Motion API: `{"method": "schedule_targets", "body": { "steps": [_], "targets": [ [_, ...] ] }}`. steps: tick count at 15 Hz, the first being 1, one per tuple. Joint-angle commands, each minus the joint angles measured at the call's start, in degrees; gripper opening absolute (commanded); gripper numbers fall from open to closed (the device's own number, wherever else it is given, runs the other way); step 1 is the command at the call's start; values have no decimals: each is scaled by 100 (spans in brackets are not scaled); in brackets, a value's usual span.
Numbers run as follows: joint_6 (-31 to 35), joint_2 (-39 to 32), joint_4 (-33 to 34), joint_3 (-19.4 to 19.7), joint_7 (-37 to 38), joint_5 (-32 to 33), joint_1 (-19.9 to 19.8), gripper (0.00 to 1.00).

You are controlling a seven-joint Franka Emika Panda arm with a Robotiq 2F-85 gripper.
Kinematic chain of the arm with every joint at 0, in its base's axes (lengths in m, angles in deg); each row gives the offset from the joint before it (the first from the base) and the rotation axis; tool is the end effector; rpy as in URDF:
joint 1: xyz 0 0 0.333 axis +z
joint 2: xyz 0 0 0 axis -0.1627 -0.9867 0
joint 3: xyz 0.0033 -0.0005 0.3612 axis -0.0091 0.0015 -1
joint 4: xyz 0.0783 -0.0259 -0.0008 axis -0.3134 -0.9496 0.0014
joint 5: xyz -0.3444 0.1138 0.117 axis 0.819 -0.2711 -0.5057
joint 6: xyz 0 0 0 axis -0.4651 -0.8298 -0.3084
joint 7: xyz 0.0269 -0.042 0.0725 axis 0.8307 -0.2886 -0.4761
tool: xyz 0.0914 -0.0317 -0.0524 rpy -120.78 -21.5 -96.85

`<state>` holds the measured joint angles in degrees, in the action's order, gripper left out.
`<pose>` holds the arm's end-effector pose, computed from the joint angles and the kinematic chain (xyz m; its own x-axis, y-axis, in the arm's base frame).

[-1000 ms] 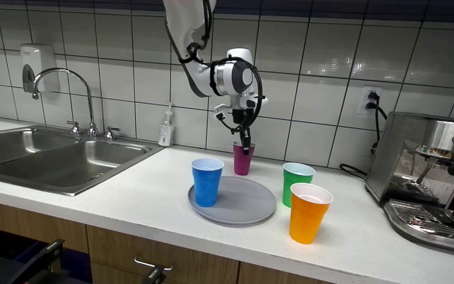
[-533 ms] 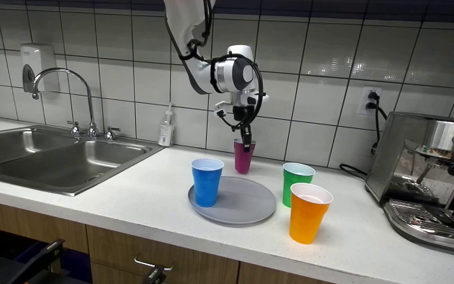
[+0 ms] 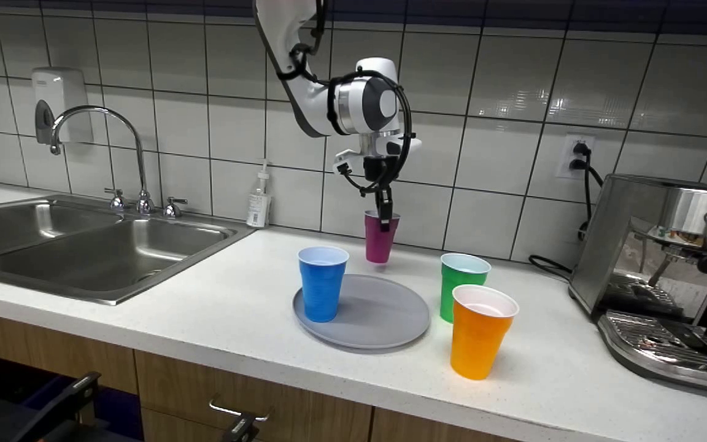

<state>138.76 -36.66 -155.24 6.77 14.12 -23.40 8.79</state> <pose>0.6987 -0.1691 0.2994 0.2782 -0.9393 0.2008 -0.9514 -0.2982 -0.0766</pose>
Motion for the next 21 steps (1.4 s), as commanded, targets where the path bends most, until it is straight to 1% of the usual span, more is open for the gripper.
{"method": "schedule_targets", "body": {
  "steps": [1, 7, 13, 21],
  "targets": [
    [65, 536, -610, -32, -98, 71, -35, 1],
    [119, 1049, -1281, 5, -149, 153, -49, 1],
    [304, 1489, -1935, 126, -138, 542, -3, 1],
    [501, 1889, -2632, 103, -154, 926, -12, 1]
  ]
}}
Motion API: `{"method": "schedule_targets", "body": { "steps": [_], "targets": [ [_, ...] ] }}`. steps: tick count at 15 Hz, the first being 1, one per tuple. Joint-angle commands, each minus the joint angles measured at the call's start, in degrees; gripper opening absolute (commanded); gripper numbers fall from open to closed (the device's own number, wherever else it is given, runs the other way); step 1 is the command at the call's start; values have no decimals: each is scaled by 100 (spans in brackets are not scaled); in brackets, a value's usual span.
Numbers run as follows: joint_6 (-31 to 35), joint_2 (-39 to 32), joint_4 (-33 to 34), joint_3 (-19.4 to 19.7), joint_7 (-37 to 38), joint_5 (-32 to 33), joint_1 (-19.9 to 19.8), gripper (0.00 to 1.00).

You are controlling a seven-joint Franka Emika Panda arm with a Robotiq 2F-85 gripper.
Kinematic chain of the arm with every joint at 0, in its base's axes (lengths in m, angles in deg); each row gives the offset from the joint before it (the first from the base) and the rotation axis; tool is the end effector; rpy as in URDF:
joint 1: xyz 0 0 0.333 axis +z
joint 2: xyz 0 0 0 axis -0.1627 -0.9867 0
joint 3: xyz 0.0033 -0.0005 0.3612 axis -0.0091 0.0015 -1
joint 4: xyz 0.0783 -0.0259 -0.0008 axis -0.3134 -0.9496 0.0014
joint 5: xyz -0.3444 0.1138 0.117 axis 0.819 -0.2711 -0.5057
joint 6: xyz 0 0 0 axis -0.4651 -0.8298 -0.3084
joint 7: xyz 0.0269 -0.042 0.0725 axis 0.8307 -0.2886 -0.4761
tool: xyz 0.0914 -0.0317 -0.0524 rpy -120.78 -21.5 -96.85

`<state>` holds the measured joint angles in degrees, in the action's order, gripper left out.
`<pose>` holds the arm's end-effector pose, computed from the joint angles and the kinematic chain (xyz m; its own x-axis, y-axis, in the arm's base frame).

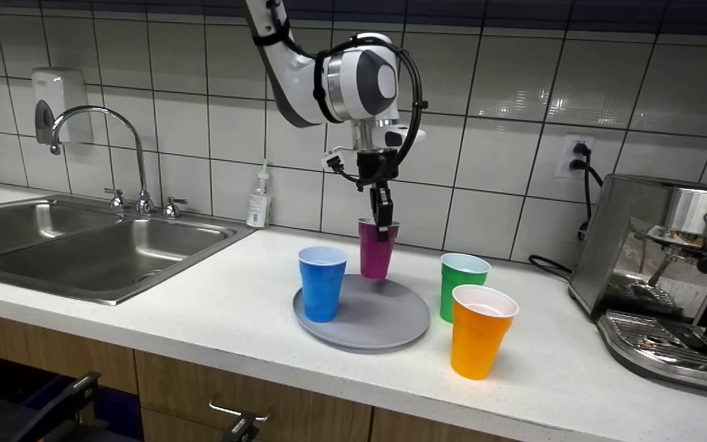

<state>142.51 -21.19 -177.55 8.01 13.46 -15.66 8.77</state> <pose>0.5893 -0.1739 0.3187 0.3342 -0.9219 0.1959 -0.9405 -0.3399 0.0048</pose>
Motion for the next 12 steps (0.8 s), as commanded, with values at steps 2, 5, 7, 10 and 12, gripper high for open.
{"method": "schedule_targets", "body": {
  "steps": [2, 5, 7, 10, 12],
  "targets": [
    [161, 402, -528, -38, -95, 186, -11, 1],
    [206, 465, -672, -55, -99, 201, -5, 1],
    [230, 502, -759, -66, -113, 201, 2, 1],
    [255, 527, -843, -81, -132, 190, 12, 1],
    [274, 538, -890, -111, -154, 167, 7, 1]
  ]
}}
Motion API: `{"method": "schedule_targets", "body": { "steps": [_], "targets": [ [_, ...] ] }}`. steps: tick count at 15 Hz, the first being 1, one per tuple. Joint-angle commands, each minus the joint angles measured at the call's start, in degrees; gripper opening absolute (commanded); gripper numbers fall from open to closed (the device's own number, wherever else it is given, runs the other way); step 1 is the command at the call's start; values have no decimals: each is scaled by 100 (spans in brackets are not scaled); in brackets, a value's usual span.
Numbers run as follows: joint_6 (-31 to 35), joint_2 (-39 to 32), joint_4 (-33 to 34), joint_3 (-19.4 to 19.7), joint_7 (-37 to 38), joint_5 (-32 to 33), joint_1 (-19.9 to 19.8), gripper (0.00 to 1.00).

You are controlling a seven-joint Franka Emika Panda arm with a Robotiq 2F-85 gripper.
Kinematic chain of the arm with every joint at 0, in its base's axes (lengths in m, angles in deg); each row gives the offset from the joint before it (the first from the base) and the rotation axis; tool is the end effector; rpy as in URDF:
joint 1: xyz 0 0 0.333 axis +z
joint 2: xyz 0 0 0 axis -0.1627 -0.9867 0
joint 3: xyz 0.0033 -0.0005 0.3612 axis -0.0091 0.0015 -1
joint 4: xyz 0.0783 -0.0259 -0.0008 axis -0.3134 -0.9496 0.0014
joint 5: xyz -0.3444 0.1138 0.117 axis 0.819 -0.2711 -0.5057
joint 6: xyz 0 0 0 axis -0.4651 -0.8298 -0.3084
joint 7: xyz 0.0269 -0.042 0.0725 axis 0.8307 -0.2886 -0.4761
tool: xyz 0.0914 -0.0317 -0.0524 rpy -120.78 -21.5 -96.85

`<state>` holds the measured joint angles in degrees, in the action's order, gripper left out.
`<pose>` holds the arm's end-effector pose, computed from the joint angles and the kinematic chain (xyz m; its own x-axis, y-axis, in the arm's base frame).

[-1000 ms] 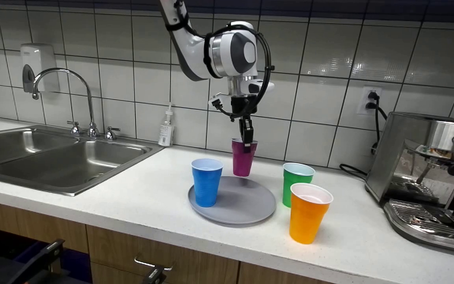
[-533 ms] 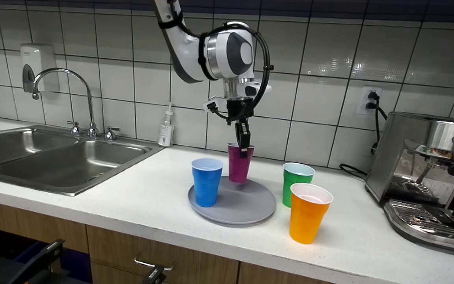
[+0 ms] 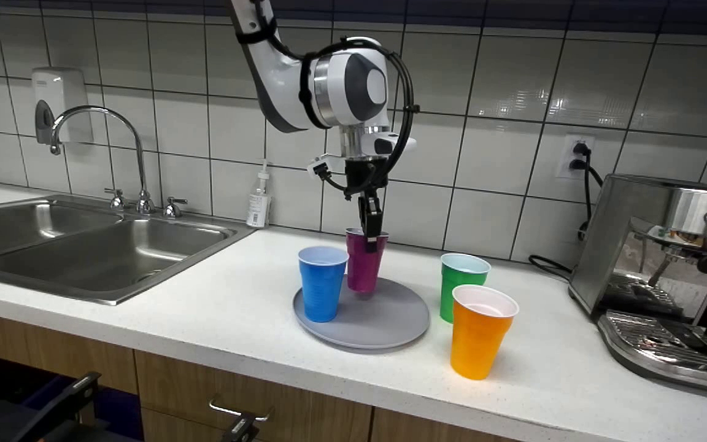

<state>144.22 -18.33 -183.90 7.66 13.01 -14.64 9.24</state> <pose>0.5590 -0.1598 0.3058 0.3669 -0.9146 0.1701 -0.9296 -0.3674 0.0302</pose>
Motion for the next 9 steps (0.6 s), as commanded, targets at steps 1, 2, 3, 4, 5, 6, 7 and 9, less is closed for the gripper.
{"method": "schedule_targets", "body": {
  "steps": [1, 2, 3, 4, 5, 6, 7, 9],
  "targets": [
    [123, 255, -279, -88, -115, 63, -38, 1],
    [130, 256, -294, -97, -116, 62, -36, 1],
    [140, 251, -306, -104, -118, 57, -35, 1],
    [149, 246, -314, -108, -118, 56, -34, 1],
    [156, 242, -320, -110, -119, 55, -34, 1],
    [167, 237, -323, -111, -118, 51, -36, 1],
    [173, 233, -324, -112, -116, 48, -37, 1],
    [184, 221, -320, -118, -118, 42, -39, 1]
  ]
}}
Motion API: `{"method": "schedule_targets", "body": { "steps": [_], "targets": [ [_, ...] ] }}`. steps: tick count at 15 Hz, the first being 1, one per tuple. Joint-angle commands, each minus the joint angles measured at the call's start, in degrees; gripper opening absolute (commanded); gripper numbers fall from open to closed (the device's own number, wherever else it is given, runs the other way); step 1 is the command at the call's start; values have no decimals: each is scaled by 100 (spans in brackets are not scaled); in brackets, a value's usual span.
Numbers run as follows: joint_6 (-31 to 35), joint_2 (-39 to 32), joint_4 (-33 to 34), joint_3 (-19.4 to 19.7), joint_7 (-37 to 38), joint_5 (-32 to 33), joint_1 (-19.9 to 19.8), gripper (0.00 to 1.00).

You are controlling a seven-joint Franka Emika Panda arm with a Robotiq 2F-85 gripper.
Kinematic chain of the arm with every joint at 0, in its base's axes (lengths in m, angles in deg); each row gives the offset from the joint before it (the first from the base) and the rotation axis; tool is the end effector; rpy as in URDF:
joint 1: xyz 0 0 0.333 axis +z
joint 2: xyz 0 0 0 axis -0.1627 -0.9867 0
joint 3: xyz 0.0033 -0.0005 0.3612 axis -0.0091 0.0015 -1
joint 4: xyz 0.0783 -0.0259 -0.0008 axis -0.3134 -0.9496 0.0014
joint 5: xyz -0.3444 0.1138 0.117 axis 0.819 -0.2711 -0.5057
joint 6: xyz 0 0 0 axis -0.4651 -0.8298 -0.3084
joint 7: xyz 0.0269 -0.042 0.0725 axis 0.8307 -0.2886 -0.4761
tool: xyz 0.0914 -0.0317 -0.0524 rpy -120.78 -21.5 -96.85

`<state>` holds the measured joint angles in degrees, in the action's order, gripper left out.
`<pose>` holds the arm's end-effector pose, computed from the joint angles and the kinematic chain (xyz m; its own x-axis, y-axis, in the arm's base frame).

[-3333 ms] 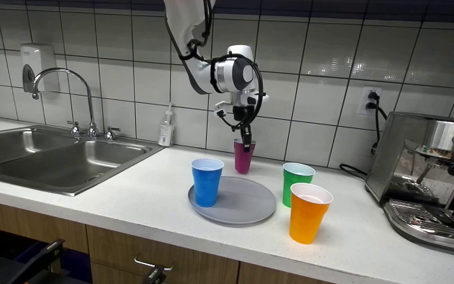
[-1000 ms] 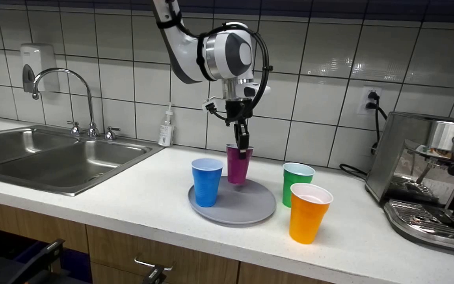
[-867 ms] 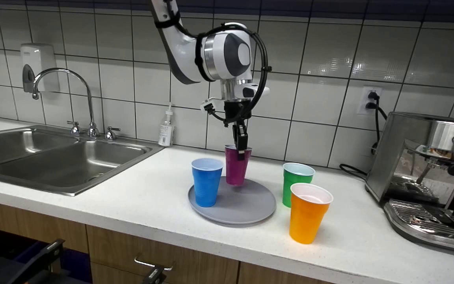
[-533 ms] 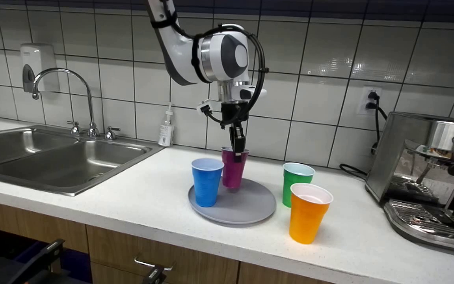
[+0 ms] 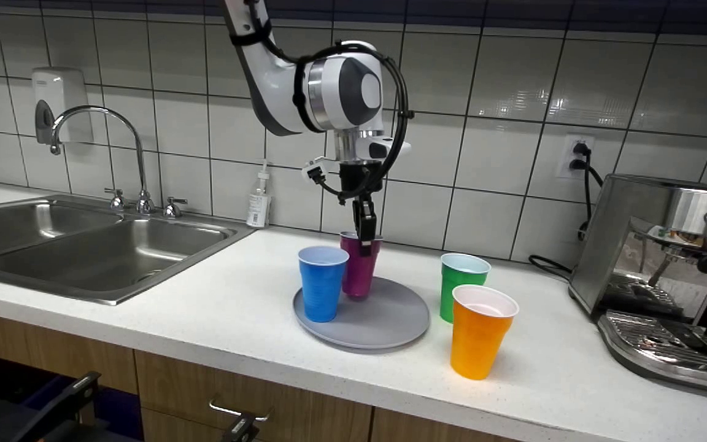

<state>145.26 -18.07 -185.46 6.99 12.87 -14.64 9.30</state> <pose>0.5536 -0.1514 0.2990 0.3813 -0.9103 0.1614 -0.9239 -0.3814 0.0314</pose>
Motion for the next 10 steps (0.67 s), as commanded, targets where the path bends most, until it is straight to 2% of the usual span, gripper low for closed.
{"method": "schedule_targets", "body": {
  "steps": [1, 10],
  "targets": [
    [90, 191, -166, -57, -107, 42, -41, 1],
    [129, 142, -140, -79, -98, 21, -41, 1]
  ]
}}
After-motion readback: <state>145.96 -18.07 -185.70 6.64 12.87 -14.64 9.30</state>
